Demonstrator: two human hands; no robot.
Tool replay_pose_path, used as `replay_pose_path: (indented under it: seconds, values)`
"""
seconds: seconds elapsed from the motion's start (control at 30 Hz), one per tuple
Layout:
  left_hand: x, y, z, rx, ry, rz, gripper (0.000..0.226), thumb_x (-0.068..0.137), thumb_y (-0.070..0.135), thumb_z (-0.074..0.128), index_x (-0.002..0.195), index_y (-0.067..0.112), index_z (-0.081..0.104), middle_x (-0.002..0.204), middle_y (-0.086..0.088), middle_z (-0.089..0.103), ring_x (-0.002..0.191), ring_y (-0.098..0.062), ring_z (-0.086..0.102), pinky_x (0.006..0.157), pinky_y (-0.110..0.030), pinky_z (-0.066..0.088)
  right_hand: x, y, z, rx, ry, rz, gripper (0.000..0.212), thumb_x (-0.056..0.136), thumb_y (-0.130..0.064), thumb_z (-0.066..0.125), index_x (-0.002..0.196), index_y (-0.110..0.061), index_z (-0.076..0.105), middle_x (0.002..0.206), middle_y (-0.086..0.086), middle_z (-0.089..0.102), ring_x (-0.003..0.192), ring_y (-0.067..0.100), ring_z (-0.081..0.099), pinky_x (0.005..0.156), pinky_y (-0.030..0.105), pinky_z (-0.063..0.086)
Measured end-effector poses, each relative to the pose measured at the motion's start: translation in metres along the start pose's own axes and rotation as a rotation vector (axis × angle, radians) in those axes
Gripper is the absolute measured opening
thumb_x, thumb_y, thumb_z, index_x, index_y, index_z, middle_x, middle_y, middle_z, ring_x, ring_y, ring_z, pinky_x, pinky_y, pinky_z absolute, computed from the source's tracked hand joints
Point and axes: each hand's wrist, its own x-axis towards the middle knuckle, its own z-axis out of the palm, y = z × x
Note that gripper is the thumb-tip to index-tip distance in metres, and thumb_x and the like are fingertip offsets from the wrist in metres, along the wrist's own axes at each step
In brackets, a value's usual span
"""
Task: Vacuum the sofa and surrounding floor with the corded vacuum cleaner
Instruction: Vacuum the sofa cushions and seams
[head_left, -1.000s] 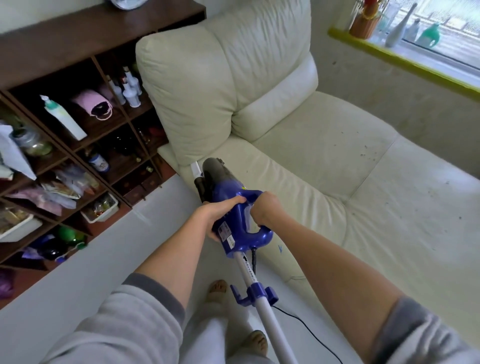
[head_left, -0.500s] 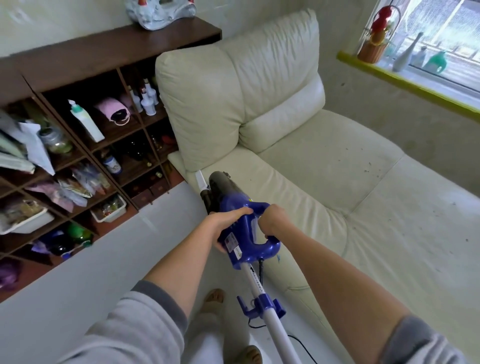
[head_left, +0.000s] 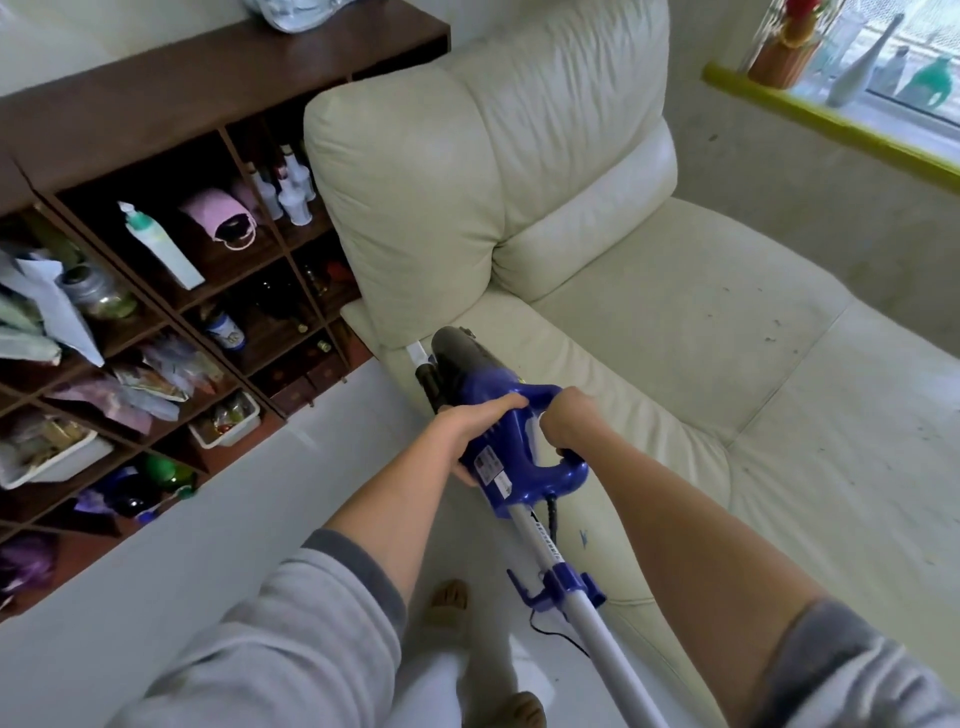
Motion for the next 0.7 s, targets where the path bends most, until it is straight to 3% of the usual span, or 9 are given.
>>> replay_pose_path:
  seconds: [0.1, 0.23, 0.33, 0.4, 0.47, 0.57, 0.7]
  values:
    - [0.013, 0.014, -0.016, 0.034, 0.000, -0.013, 0.120, 0.030, 0.065, 0.084, 0.131, 0.014, 0.044, 0.112, -0.013, 0.064, 0.094, -0.038, 0.065, 0.074, -0.058, 0.055, 0.012, -0.020, 0.003, -0.005, -0.017, 0.003, 0.028, 0.096, -0.009, 0.047, 0.069, -0.008, 0.040, 0.116, 0.012, 0.065, 0.098, 0.024, 0.065, 0.081, 0.028, 0.048]
    - [0.019, 0.036, -0.042, 0.053, -0.045, -0.037, 0.106, 0.047, 0.064, 0.081, 0.131, 0.014, 0.042, 0.117, -0.014, 0.061, 0.099, -0.036, 0.062, 0.079, -0.053, 0.056, 0.025, -0.050, -0.002, -0.008, -0.060, 0.012, 0.028, 0.097, -0.010, 0.045, 0.069, -0.008, 0.040, 0.122, 0.010, 0.063, 0.096, 0.021, 0.062, 0.081, 0.026, 0.046]
    - [0.022, 0.049, -0.039, 0.063, -0.079, -0.069, 0.110, 0.044, 0.062, 0.084, 0.133, 0.015, 0.039, 0.118, -0.014, 0.060, 0.100, -0.037, 0.061, 0.075, -0.053, 0.056, 0.033, -0.050, -0.010, -0.023, -0.023, 0.027, 0.029, 0.095, -0.005, 0.043, 0.067, -0.008, 0.040, 0.100, 0.010, 0.066, 0.101, 0.024, 0.065, 0.073, 0.025, 0.045]
    - [0.027, 0.051, -0.034, 0.057, -0.071, -0.085, 0.125, 0.030, 0.060, 0.086, 0.136, 0.019, 0.034, 0.117, -0.014, 0.059, 0.095, -0.038, 0.062, 0.064, -0.056, 0.056, 0.037, -0.045, -0.014, -0.021, -0.011, 0.070, 0.028, 0.094, -0.004, 0.044, 0.067, -0.008, 0.041, 0.076, 0.006, 0.057, 0.089, 0.026, 0.062, 0.071, 0.026, 0.044]
    - [0.028, 0.053, -0.031, 0.031, -0.070, -0.080, 0.127, 0.031, 0.059, 0.086, 0.139, 0.021, 0.030, 0.118, -0.014, 0.058, 0.094, -0.038, 0.061, 0.059, -0.055, 0.056, 0.039, -0.044, -0.015, -0.012, 0.001, 0.092, 0.027, 0.093, -0.005, 0.046, 0.067, -0.008, 0.041, 0.068, 0.005, 0.049, 0.082, 0.024, 0.057, 0.073, 0.028, 0.046]
    - [0.019, 0.054, -0.035, 0.037, -0.076, -0.073, 0.111, 0.051, 0.057, 0.085, 0.140, 0.018, 0.031, 0.112, -0.013, 0.056, 0.090, -0.037, 0.058, 0.063, -0.050, 0.057, 0.039, -0.043, -0.012, -0.038, 0.028, 0.030, 0.028, 0.093, -0.002, 0.044, 0.066, -0.009, 0.040, 0.066, 0.003, 0.046, 0.081, 0.022, 0.055, 0.071, 0.027, 0.045]
    - [0.012, 0.052, -0.041, 0.099, -0.104, -0.056, 0.091, 0.068, 0.056, 0.077, 0.137, 0.014, 0.035, 0.107, -0.014, 0.055, 0.096, -0.035, 0.057, 0.082, -0.052, 0.054, 0.031, -0.044, -0.009, -0.087, 0.017, -0.018, 0.030, 0.093, -0.002, 0.044, 0.065, -0.009, 0.038, 0.067, 0.003, 0.044, 0.071, 0.020, 0.052, 0.062, 0.025, 0.041]
